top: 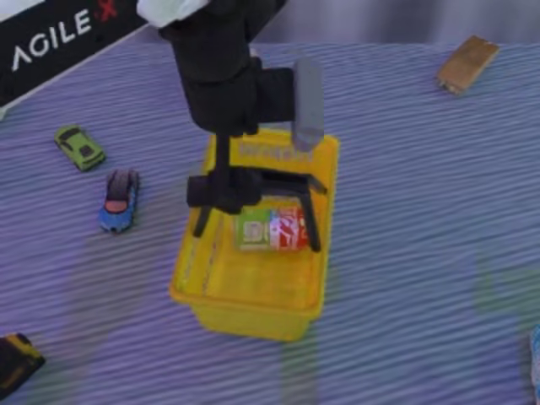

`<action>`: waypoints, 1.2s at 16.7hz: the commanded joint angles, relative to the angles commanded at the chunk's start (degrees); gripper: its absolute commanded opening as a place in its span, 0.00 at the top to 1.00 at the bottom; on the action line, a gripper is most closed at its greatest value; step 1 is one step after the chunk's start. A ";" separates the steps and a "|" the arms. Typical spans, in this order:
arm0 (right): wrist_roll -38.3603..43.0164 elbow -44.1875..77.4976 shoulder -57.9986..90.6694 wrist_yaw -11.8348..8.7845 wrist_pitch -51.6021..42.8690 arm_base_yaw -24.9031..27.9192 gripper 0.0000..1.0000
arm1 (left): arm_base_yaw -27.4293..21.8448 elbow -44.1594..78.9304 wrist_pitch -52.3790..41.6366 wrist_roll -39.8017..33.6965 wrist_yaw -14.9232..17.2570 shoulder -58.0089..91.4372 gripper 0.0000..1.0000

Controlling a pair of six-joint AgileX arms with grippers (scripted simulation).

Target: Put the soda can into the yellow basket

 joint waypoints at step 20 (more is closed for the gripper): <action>0.83 -3.72 -9.71 4.64 -4.65 -0.89 0.00 | -2.12 3.69 -0.32 4.54 -0.72 9.14 0.00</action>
